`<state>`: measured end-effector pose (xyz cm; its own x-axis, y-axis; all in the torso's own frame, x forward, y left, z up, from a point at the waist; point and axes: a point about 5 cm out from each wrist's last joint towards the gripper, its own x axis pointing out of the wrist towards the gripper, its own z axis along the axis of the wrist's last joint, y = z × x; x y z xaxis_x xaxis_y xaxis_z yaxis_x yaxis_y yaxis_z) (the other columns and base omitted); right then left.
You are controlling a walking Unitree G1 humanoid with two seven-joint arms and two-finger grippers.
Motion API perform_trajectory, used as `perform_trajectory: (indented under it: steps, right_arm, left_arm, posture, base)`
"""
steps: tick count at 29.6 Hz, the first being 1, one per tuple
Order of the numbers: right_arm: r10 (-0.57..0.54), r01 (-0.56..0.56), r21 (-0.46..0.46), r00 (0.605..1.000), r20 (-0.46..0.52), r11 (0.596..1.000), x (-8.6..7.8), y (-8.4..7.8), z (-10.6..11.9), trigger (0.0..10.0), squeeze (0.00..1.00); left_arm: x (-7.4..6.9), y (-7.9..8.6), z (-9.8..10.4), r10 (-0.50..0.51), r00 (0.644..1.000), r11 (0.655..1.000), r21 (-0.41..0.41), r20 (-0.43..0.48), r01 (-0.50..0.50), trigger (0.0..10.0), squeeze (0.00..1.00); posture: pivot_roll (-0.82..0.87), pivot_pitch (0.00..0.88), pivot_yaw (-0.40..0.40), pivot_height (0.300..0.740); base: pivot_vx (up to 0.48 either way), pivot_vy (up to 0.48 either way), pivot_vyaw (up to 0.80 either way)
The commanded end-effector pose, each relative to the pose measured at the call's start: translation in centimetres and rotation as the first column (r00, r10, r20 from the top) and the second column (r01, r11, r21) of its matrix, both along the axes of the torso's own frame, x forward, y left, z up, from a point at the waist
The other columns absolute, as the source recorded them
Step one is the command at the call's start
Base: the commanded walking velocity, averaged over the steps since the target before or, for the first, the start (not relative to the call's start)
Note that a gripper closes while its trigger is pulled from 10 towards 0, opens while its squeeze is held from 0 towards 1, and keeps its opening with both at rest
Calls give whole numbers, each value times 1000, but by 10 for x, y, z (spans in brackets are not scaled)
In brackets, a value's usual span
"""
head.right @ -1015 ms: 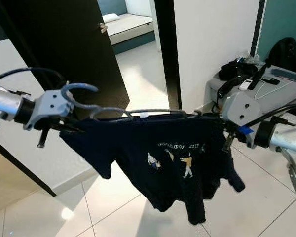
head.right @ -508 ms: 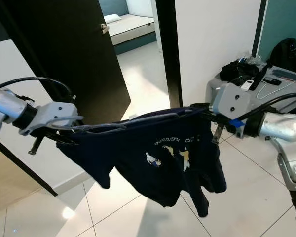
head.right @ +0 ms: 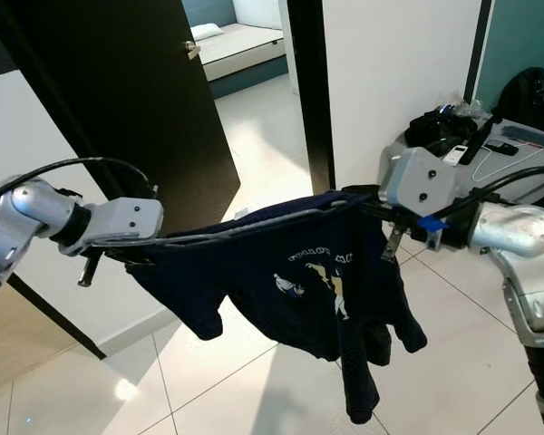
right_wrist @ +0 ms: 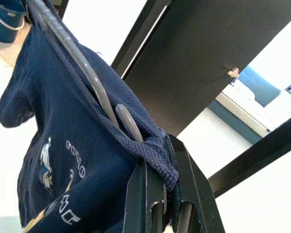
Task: Hang hanger
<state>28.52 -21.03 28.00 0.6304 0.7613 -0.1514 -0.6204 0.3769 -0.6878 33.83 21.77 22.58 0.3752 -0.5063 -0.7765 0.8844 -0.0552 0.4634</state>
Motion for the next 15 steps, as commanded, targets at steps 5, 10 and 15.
perform_trajectory:
  steps: [5,10,15]
  right_arm:
    - [-10,14,-54,998,69,998,0,-4,12,10000,0]
    - [5,-1,-68,998,63,998,0,-1,12,10000,0]
    - [23,-19,-64,998,64,998,2,4,11,10000,0]
  left_arm:
    - [-5,38,-12,120,992,976,187,-45,-109,10000,0]
    - [-1,54,-2,169,985,934,314,30,-170,10000,0]
    - [3,48,2,149,987,926,343,61,-161,10000,0]
  posture:
    - [-87,0,165,740]
    - [-87,0,166,740]
    - [-81,0,158,740]
  base:
    - [0,0,0]
    - [0,0,0]
    - [0,0,0]
